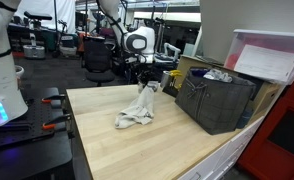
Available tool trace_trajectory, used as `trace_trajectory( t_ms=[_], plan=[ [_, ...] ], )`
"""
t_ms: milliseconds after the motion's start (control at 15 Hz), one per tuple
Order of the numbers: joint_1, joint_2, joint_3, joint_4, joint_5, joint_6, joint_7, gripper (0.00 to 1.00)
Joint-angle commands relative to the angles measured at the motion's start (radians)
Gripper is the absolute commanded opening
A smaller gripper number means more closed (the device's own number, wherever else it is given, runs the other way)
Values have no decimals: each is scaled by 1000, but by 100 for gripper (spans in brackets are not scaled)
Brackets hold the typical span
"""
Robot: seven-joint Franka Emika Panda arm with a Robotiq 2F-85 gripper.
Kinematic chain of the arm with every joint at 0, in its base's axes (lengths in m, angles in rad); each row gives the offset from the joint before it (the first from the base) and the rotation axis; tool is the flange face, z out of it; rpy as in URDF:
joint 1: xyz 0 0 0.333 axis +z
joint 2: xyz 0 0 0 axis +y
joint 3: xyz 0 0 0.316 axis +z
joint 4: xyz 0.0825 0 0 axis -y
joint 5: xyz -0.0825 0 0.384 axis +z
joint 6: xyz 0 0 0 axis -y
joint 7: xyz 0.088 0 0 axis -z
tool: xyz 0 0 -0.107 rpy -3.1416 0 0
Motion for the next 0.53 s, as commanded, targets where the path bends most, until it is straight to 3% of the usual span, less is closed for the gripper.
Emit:
trace_trajectory(
  t_ms=[0, 67, 133, 200, 467],
  plan=[
    [-13, 26, -14, 100, 12, -53, 25, 2],
    [-19, 33, -9, 120, 13, -84, 12, 2],
    [-20, 41, -7, 131, 6, -124, 3, 34],
    [-23, 50, 1, 138, 9, -173, -1, 35],
    [-8, 57, 42, 40, 13, -261, -21, 64]
  ],
)
